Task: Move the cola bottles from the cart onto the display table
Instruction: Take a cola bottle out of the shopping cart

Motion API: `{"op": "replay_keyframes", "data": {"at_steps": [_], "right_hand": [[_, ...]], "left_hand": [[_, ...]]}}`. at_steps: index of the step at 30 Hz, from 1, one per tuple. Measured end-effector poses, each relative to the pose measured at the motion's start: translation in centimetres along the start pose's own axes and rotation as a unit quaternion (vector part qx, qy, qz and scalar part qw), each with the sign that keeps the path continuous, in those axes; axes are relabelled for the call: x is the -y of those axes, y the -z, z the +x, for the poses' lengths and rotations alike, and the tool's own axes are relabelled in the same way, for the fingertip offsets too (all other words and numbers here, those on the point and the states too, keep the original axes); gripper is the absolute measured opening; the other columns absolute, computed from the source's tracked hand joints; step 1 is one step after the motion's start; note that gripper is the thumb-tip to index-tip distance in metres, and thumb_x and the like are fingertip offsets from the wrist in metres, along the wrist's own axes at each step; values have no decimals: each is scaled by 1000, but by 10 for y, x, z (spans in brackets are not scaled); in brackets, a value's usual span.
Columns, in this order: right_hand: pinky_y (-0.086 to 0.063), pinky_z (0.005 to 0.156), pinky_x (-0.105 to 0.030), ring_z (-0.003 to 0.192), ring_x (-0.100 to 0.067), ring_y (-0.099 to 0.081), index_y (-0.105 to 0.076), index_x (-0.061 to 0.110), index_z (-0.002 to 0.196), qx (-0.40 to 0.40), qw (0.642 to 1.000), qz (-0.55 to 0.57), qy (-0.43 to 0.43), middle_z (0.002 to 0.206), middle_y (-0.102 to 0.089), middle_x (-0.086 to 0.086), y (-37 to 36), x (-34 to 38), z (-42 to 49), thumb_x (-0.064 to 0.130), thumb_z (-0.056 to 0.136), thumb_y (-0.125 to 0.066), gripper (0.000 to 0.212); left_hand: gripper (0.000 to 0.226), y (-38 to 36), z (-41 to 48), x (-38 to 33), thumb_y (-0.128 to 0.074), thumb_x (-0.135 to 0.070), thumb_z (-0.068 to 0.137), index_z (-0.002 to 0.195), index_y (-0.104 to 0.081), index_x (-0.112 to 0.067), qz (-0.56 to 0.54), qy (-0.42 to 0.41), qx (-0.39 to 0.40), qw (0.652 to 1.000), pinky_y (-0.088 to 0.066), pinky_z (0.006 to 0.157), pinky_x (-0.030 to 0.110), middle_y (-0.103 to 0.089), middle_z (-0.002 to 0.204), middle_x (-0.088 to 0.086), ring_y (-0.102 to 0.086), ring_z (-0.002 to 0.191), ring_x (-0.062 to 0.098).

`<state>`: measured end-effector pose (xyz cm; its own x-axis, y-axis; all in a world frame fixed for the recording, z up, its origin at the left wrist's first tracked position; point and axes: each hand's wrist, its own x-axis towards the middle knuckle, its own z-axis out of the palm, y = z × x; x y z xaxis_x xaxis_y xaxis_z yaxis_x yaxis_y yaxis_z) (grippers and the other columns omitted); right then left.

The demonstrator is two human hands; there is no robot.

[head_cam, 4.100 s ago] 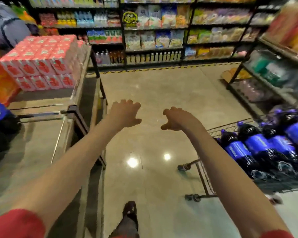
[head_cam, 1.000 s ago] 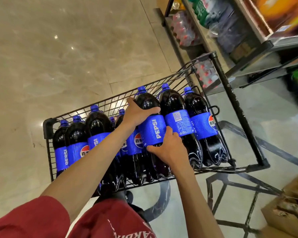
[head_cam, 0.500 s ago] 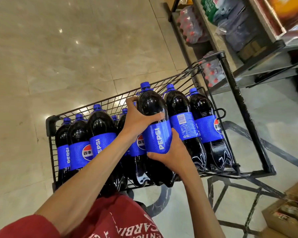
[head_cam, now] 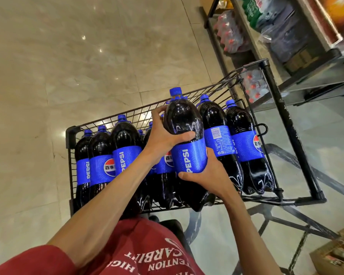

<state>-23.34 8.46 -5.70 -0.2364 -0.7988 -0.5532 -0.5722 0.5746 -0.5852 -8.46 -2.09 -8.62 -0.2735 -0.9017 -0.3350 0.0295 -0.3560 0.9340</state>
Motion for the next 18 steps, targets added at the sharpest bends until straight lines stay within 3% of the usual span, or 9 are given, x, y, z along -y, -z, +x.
{"op": "replay_keyframes", "data": {"at_steps": [5,10,14,18], "right_hand": [[-55,91,-40,99,-4,-64,-43,33,128,-25,999,30,23,110,-64,18,-1,-3,-10,61,37,-88,105],[-55,93,-42,101,-6,-65,-43,32,129,-14,996,44,71,114,-64,16,-4,-1,-15,61,37,-89,106],[-55,92,-44,101,-6,-64,-44,35,122,21,991,34,124,110,-62,22,-5,0,-24,62,36,-87,100],[-55,89,-40,99,-1,-63,-44,35,123,67,980,21,189,110,-60,25,-10,-2,-42,61,38,-87,99]], "left_hand": [[100,-3,-15,-13,-96,-11,57,134,-34,-27,19,-56,-19,998,-52,96,22,-58,129,-3,-65,110,3],[98,0,-40,-25,-95,-15,57,135,-37,-23,38,-104,-68,992,-50,92,15,-56,126,-6,-62,106,-6],[100,3,-71,-27,-95,-34,49,132,-40,-29,36,-128,-149,980,-52,95,24,-58,126,0,-64,112,9],[101,4,-116,-26,-95,-27,51,135,-40,-21,30,-152,-218,964,-54,97,28,-59,128,-2,-64,114,10]]}}
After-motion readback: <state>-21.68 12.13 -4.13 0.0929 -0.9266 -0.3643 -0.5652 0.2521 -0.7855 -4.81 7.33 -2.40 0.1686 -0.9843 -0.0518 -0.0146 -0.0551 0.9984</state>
